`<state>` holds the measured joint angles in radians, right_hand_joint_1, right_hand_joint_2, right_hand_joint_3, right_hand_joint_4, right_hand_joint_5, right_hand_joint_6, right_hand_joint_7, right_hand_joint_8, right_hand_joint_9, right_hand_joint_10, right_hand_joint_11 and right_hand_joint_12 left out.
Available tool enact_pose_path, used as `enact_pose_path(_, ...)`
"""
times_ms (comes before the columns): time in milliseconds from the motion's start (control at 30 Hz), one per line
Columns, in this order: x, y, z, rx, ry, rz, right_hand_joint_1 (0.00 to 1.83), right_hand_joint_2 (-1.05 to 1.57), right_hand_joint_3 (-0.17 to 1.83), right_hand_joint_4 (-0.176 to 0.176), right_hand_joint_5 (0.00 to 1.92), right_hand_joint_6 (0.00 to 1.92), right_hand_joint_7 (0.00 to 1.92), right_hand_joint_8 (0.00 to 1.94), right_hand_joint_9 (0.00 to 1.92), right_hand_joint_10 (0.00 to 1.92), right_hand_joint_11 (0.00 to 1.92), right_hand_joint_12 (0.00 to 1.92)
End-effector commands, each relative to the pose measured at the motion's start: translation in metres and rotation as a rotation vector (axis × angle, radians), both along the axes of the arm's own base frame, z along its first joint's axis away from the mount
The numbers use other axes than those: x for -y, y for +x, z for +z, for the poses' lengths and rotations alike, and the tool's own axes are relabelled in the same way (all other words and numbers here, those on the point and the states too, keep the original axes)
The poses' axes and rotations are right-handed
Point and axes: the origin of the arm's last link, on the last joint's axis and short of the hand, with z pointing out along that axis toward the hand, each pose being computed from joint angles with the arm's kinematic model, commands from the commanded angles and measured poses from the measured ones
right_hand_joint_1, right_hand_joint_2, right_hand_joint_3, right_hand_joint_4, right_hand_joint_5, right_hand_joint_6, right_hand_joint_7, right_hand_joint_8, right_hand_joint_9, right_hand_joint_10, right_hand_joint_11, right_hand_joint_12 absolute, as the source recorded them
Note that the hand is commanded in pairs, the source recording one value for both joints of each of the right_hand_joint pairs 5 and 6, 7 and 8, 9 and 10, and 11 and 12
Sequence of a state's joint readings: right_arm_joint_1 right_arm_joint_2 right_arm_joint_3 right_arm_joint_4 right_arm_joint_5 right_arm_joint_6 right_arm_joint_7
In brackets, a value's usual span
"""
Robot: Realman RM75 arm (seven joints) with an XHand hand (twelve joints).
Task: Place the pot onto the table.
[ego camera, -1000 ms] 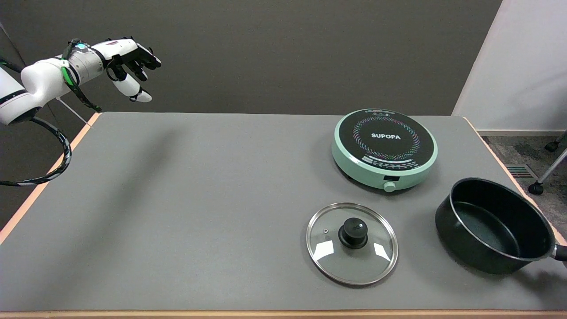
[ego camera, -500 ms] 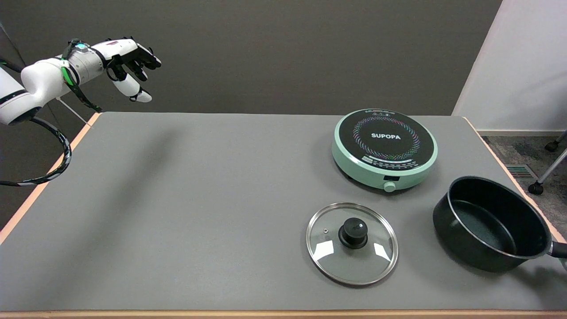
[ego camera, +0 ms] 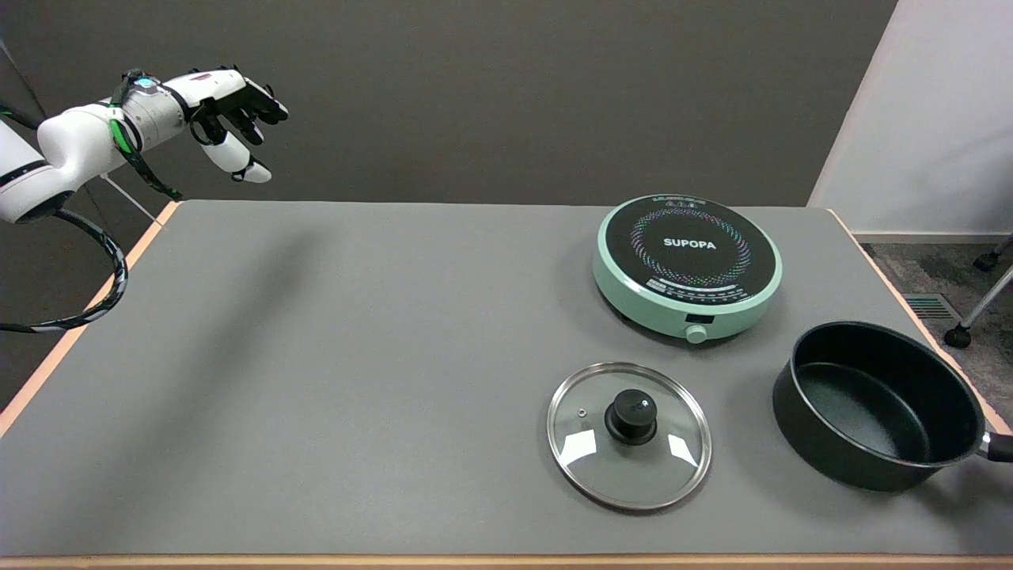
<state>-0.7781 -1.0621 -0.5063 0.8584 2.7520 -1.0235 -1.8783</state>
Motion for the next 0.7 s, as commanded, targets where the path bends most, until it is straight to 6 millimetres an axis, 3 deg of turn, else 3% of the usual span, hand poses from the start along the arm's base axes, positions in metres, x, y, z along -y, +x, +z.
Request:
enact_pose_path(33, -0.013, 0.025, 0.012, -0.098, -0.005, -0.034, 1.24, -0.67, 1.83, -0.176, 0.35, 0.35, 0.35, 0.35, 0.35, 0.35, 0.35, 0.35)
enact_pose_path(233, -0.015, 0.027, 0.017, -0.094, -0.006, -0.050, 1.32, -0.76, 1.63, -0.176, 0.37, 0.37, 0.37, 0.37, 0.37, 0.37, 0.37, 0.37)
enact_pose_path(300, -0.014, 0.028, 0.018, -0.094, 0.001, -0.049, 1.34, -0.87, 1.68, -0.176, 0.36, 0.36, 0.36, 0.36, 0.36, 0.36, 0.36, 0.36)
enact_pose_path(333, -0.013, 0.029, 0.019, -0.092, 0.004, -0.039, 1.33, -0.93, 1.71, -0.176, 0.34, 0.34, 0.34, 0.34, 0.34, 0.34, 0.34, 0.34)
enact_pose_path(400, -0.013, 0.035, 0.020, -0.085, 0.010, -0.006, 1.27, -0.95, 1.60, -0.176, 0.36, 0.36, 0.36, 0.36, 0.36, 0.36, 0.36, 0.36)
enact_pose_path(467, -0.014, 0.048, 0.021, -0.072, 0.014, 0.054, 1.23, -0.91, 1.49, -0.176, 0.37, 0.37, 0.37, 0.37, 0.37, 0.37, 0.37, 0.37)
enact_pose_path(700, -0.019, 0.099, 0.020, 0.168, 0.057, 0.414, 1.14, -0.81, 1.50, -0.176, 0.33, 0.33, 0.33, 0.33, 0.33, 0.33, 0.33, 0.33)
